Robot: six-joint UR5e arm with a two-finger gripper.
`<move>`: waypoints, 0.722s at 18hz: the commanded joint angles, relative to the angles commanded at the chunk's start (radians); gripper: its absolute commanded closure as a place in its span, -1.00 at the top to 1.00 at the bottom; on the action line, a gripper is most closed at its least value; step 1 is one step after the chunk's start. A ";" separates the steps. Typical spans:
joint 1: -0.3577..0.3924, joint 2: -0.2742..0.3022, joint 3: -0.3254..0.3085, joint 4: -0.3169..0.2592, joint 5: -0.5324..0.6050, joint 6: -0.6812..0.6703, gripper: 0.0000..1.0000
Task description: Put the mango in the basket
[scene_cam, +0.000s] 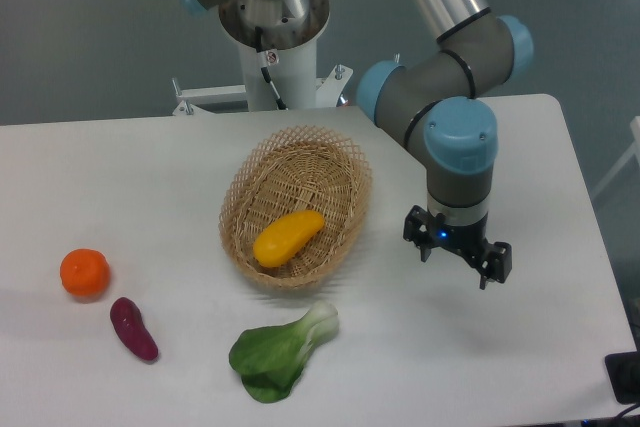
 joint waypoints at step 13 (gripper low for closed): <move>-0.002 -0.017 0.003 -0.006 0.006 0.031 1.00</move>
